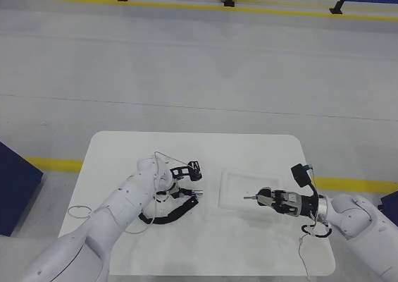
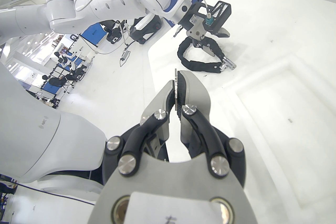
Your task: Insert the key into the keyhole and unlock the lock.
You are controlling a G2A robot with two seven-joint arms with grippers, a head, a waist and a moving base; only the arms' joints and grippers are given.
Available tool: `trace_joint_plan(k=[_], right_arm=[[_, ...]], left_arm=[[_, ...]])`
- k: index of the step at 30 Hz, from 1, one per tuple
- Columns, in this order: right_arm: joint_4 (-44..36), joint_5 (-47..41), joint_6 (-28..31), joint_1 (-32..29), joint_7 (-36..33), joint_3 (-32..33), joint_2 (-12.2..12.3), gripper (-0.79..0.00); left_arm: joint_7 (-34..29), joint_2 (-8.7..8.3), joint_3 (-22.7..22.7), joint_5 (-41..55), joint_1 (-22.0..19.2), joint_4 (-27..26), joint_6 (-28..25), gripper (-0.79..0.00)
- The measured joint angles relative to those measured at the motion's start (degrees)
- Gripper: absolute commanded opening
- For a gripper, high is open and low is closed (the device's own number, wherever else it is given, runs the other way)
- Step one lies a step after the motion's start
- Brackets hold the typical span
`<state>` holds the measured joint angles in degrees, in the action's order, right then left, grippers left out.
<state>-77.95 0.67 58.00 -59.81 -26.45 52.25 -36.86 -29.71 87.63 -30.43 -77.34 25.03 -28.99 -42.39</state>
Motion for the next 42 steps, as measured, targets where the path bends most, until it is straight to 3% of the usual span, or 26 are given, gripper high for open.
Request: trace_joint_plan(k=[5,9,12,14,15,25,30,37,42], right_arm=[[0.0,0.0,0.0,0.0,0.0,0.0,0.0,-0.785],[0.0,0.0,0.0,0.0,0.0,0.0,0.0,-0.785],[0.0,0.0,0.0,0.0,0.0,0.0,0.0,-0.785],[0.0,0.0,0.0,0.0,0.0,0.0,0.0,-0.785],[0.0,0.0,0.0,0.0,0.0,0.0,0.0,-0.785],[0.0,0.0,0.0,0.0,0.0,0.0,0.0,-0.785],[0.0,0.0,0.0,0.0,0.0,0.0,0.0,-0.785],[0.0,0.0,0.0,0.0,0.0,0.0,0.0,-0.785],[0.0,0.0,0.0,0.0,0.0,0.0,0.0,-0.785]], left_arm=[[1.01,0.9,0.69,-0.68,-0.34,2.56,-0.74,-0.376],[1.55,1.59,1.14,-1.05,-0.42,3.92,-0.85,-0.44],[1.77,2.12,1.43,-1.29,-0.56,4.77,-0.94,-0.554],[1.86,2.46,1.61,-1.48,-0.71,5.4,-1.03,-0.767],[1.87,2.59,1.68,-1.55,-0.77,5.68,-1.07,-0.785],[3.5,3.49,2.2,-3.06,-1.63,8.21,-0.69,-0.785],[7.22,2.84,2.94,-7.3,-1.5,7.13,4.29,-0.785],[12.15,0.34,2.95,-13.94,1.96,1.38,14.94,-0.785],[12.41,-3.01,0.96,-18.84,6.61,-7.44,24.35,-0.785]])
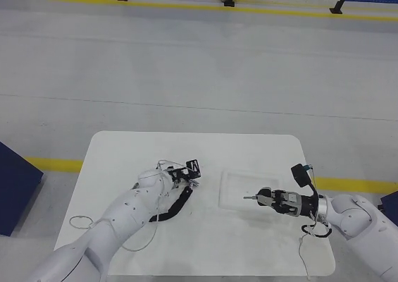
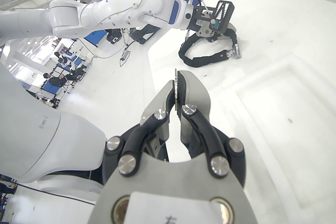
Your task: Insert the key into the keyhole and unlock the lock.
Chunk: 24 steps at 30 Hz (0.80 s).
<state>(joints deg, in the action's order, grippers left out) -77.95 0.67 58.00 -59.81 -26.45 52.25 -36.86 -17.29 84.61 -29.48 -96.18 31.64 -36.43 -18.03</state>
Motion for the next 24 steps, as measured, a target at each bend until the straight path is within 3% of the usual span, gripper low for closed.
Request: trace_joint_plan(k=[7,11,14,17,24], right_arm=[[0.0,0.0,0.0,0.0,0.0,0.0,0.0,-0.785],[0.0,0.0,0.0,0.0,0.0,0.0,0.0,-0.785],[0.0,0.0,0.0,0.0,0.0,0.0,0.0,-0.785],[0.0,0.0,0.0,0.0,0.0,0.0,0.0,-0.785],[0.0,0.0,0.0,0.0,0.0,0.0,0.0,-0.785]], left_arm=[[-4.58,-6.84,-6.95,-8.23,10.09,-19.88,6.15,-0.785],[-7.47,-11.07,-12.8,-15.97,18.91,-34.27,8.74,-0.785],[-6.72,-13.26,-16.52,-21.59,25.22,-42.75,10.95,-0.785],[-4.18,-14.74,-19.57,-26.13,30.38,-48.76,13.38,-0.785],[4.11,-16.38,-24.35,-30.72,38.37,-56.95,18.97,-0.785]])
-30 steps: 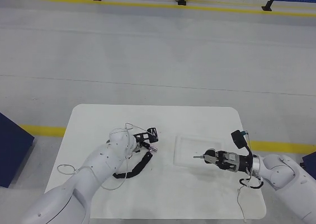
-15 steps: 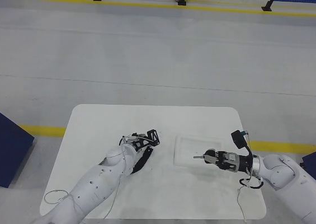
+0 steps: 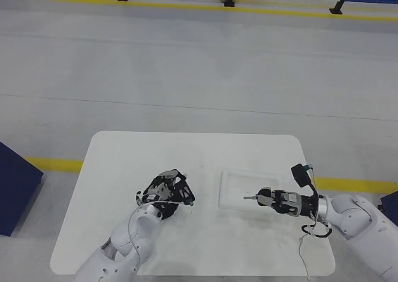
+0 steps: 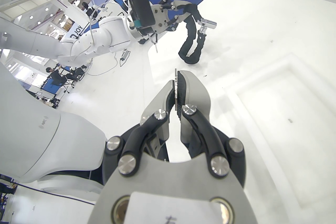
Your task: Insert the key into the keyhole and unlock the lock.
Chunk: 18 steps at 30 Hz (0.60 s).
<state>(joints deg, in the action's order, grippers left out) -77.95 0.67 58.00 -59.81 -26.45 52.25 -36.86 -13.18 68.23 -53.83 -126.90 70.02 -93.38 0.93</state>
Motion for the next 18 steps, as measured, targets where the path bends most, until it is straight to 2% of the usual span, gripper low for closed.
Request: trace_joint_plan(k=[5,10,14,18], right_arm=[[0.0,0.0,0.0,0.0,0.0,0.0,0.0,-0.785],[0.0,0.0,0.0,0.0,0.0,0.0,0.0,-0.785],[0.0,0.0,0.0,0.0,0.0,0.0,0.0,-0.785],[0.0,0.0,0.0,0.0,0.0,0.0,0.0,-0.785]], left_arm=[[6.93,-0.63,-2.57,0.45,4.32,-4.28,2.37,-0.785],[14.41,-1.21,-4.97,2.98,7.96,-7.45,1.86,-0.785],[17.55,-1.51,-6.46,4.83,10.1,-9.19,0.47,-0.785],[17.24,-1.57,-6.92,5.03,10.41,-9.67,-0.53,-0.785]])
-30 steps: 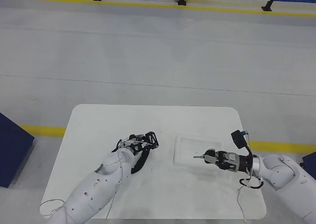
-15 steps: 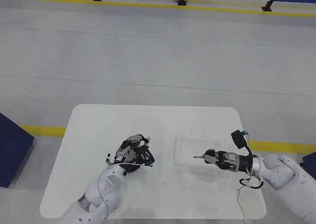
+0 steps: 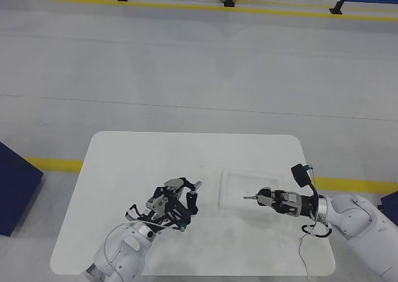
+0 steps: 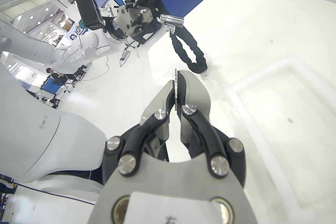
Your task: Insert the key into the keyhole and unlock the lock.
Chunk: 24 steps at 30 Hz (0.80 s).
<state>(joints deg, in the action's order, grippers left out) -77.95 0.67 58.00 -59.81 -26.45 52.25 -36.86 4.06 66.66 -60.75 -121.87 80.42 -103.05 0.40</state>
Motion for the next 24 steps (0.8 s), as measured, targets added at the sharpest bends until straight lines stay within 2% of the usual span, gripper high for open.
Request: trace_joint_plan(k=[10,12,14,17,24], right_arm=[[0.0,0.0,0.0,0.0,0.0,0.0,0.0,-0.785],[0.0,0.0,0.0,0.0,0.0,0.0,0.0,-0.785],[0.0,0.0,0.0,0.0,0.0,0.0,0.0,-0.785],[0.0,0.0,0.0,0.0,0.0,0.0,0.0,-0.785],[0.0,0.0,0.0,0.0,0.0,0.0,0.0,-0.785]], left_arm=[[0.53,0.05,-0.06,-0.01,0.12,-0.01,0.33,-0.785],[3.98,0.27,0.06,2.7,0.69,-0.3,2.16,-0.785],[10.17,0.44,0.44,6.8,1.11,-0.02,3.22,-0.785],[17.99,0.57,0.55,11.0,1.0,1.48,3.06,-0.785],[31.62,0.77,1.85,15.67,-0.36,5.31,-2.49,-0.785]])
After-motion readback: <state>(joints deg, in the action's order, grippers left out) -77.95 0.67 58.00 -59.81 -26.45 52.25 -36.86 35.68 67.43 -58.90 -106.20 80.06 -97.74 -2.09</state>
